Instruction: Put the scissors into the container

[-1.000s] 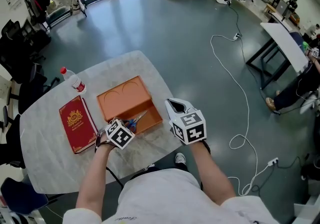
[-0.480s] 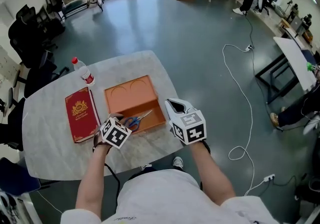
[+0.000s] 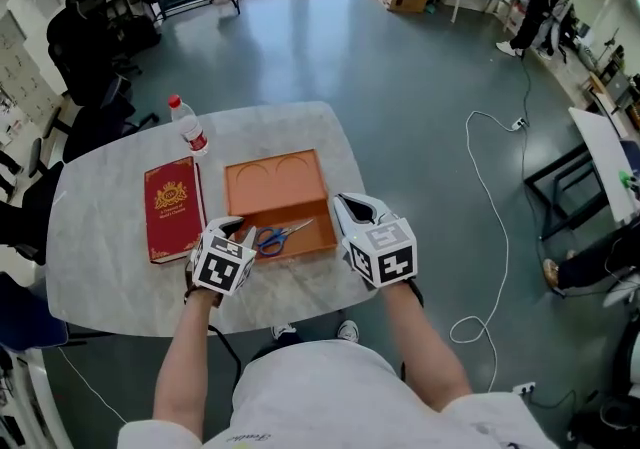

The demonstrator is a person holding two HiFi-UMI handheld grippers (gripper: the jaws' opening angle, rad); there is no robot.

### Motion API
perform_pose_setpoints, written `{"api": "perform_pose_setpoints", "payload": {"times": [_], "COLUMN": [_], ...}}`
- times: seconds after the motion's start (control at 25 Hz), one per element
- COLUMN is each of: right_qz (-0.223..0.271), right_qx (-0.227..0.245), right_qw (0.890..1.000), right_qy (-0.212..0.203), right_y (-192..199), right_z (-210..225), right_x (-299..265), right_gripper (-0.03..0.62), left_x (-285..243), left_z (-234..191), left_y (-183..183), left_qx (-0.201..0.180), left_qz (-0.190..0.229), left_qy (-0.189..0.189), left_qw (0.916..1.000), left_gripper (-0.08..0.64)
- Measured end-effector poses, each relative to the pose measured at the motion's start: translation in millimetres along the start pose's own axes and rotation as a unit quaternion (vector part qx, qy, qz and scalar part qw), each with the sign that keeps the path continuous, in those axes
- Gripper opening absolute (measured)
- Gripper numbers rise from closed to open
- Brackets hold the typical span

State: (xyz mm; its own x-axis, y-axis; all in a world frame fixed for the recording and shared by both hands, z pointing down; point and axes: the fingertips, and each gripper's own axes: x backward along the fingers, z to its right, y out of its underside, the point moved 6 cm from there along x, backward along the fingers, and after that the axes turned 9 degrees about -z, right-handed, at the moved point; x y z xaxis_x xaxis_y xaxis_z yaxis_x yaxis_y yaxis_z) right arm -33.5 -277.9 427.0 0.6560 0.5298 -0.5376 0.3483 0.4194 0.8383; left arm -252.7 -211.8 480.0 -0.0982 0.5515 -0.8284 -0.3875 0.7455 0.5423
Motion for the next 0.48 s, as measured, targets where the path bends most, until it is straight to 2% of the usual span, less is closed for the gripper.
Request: {"api": "perform_pose_setpoints", "payload": {"times": [0.2, 0.48], "right_qz": [0.008, 0.027], "right_qx": [0.013, 0.026], "right_qw": [1.000, 0.999], "right_qy": [-0.011, -0.021], "right_y": [-9.1, -20.9], "right_z": [1.2, 3.9], "right_x": [1.1, 8.3], "right_gripper": [0.005, 0.005], "left_x": [26.4, 61.1], "left_z": [-8.3, -11.9], "left_y": [-0.5, -8.3], "left_qx": [0.074, 0.150], "left_qz": [0.049, 0.140], "left_qy": [-0.023, -0.055], "left_qw": [0.9958, 0.9771], "left_gripper": [0.067, 0.048]}}
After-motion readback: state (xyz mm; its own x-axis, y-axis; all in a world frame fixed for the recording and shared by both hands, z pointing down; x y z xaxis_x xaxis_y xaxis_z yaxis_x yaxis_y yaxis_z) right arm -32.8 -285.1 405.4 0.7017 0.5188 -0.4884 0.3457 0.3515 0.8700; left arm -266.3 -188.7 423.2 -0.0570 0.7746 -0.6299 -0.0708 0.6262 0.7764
